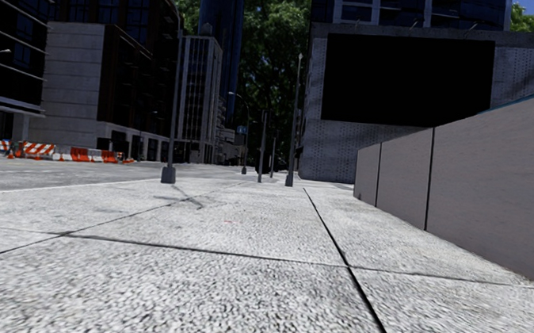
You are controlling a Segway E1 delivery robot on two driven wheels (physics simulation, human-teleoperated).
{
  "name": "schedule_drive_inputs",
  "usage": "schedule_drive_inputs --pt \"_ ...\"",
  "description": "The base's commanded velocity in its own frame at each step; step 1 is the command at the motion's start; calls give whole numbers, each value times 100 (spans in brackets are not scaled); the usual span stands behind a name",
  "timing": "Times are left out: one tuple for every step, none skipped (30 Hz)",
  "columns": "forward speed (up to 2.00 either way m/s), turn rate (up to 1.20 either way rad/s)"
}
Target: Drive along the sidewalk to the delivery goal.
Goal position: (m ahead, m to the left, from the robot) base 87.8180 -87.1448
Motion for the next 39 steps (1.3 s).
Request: schedule_drive_inputs --pt "200 0" --pt "200 0" --pt "200 0" --pt "200 0" --pt "200 0" --pt "200 0" --pt "200 0" --pt "200 0" --pt "200 0" --pt "200 0" --pt "200 0" --pt "200 0" --pt "200 0" --pt "200 0" --pt "200 0" --pt "200 0" --pt "200 0" --pt "200 0" --pt "200 0" --pt "200 0" --pt "200 0" --pt "200 0" --pt "200 0" --pt "200 0" --pt "200 0" --pt "200 0" --pt "200 0" --pt "200 0" --pt "200 0" --pt "200 0" --pt "200 0" --pt "200 0" --pt "200 0" --pt "200 0" --pt "200 0" --pt "200 0" --pt "200 0" --pt "200 0" --pt "200 0"
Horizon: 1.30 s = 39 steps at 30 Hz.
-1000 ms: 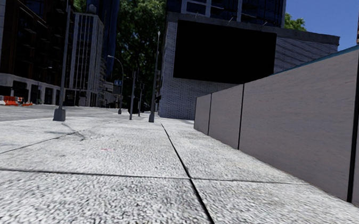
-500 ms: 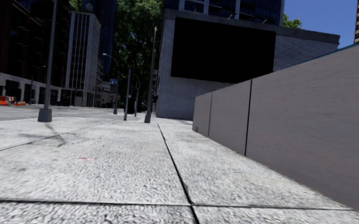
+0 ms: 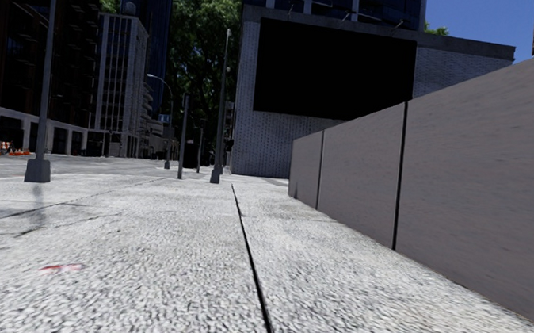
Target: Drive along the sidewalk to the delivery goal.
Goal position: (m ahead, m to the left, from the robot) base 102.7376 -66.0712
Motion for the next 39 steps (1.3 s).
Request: schedule_drive_inputs --pt "200 0" --pt "200 0" --pt "200 0" --pt "200 0" --pt "200 0" --pt "200 0" --pt "200 0" --pt "200 0" --pt "200 0" --pt "200 0" --pt "200 0" --pt "200 12" --pt "200 40" --pt "200 56" --pt "200 61" --pt "200 61" --pt "200 58" --pt "200 2" --pt "200 0" --pt "200 0" --pt "200 0" --pt "200 0" --pt "200 0" --pt "200 0" --pt "200 0" --pt "200 0" --pt "200 0" --pt "200 0" --pt "200 0" --pt "200 0" --pt "200 0" --pt "200 0" --pt "200 0" --pt "200 0" --pt "200 0" --pt "200 0" --pt "200 0" --pt "200 0" --pt "200 0"
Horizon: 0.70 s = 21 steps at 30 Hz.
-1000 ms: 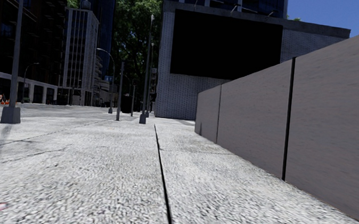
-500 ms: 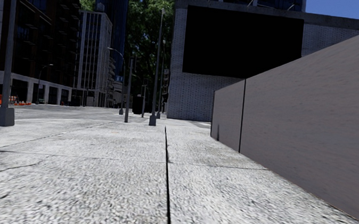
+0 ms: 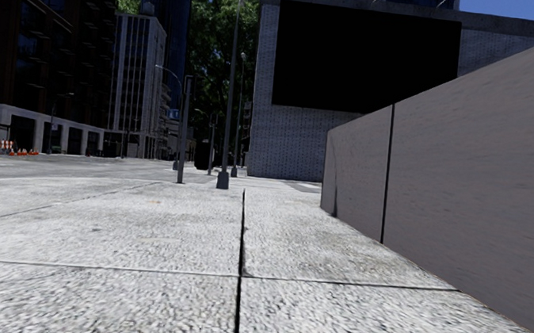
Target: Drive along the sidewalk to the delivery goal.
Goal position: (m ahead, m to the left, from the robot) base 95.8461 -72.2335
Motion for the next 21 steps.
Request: schedule_drive_inputs --pt "200 0" --pt "200 0" --pt "200 0" --pt "200 0" --pt "200 0" --pt "200 8" --pt "200 14" --pt "200 14" --pt "200 20" --pt "200 22" --pt "200 22" --pt "200 22" --pt "200 22" --pt "200 9" --pt "200 9" --pt "200 0" --pt "200 0" --pt "200 0" --pt "200 0" --pt "200 0" --pt "200 0"
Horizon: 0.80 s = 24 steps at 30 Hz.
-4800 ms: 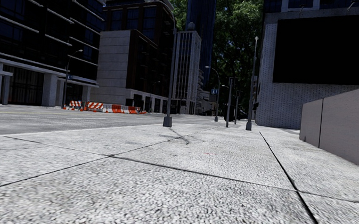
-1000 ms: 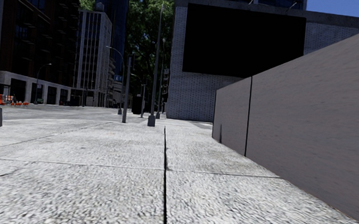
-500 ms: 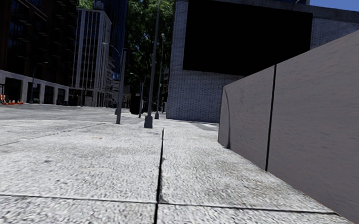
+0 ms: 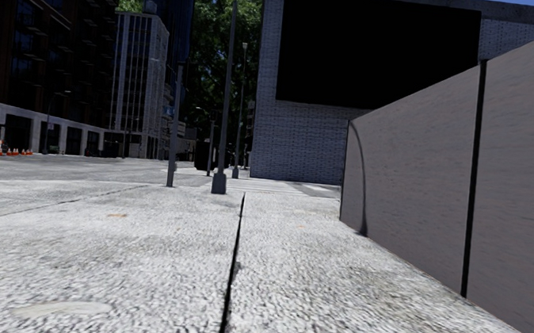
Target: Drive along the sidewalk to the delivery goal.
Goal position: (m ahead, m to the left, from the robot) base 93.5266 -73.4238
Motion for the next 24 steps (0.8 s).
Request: schedule_drive_inputs --pt "200 0" --pt "200 0" --pt "200 0" --pt "200 0" --pt "200 0" --pt "200 0" --pt "200 0" --pt "200 0" --pt "200 0" --pt "200 0" --pt "200 0" --pt "200 0" --pt "200 0" --pt "200 0" --pt "200 0" --pt "200 0" --pt "200 0" --pt "200 0" --pt "200 0" --pt "200 0" --pt "200 0" --pt "200 0" --pt "200 0" --pt "200 0"
